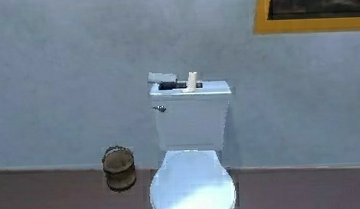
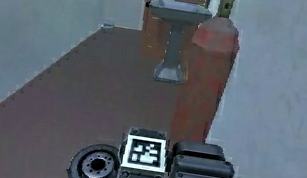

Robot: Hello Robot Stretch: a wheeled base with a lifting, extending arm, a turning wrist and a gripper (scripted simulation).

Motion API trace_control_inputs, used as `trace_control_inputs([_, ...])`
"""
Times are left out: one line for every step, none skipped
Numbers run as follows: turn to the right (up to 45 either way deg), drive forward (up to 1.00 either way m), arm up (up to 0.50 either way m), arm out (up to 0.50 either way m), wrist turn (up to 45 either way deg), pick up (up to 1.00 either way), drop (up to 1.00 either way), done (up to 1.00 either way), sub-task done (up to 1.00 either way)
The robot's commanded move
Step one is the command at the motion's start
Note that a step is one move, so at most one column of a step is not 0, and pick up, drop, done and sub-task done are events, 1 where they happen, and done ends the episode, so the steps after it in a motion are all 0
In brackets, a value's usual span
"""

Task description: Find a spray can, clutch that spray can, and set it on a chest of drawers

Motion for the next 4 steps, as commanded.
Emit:
trace_control_inputs([0.0,0.10,0.00,0.00,0.0,0.00,0.00,0.00,0.00])
trace_control_inputs([45.0,0.00,0.00,0.00,0.0,0.00,0.00,0.00,0.00])
trace_control_inputs([36.0,0.00,0.00,0.00,0.0,0.00,0.00,0.00,0.00])
trace_control_inputs([0.0,0.30,0.00,0.00,0.0,0.00,0.00,0.00,0.00])
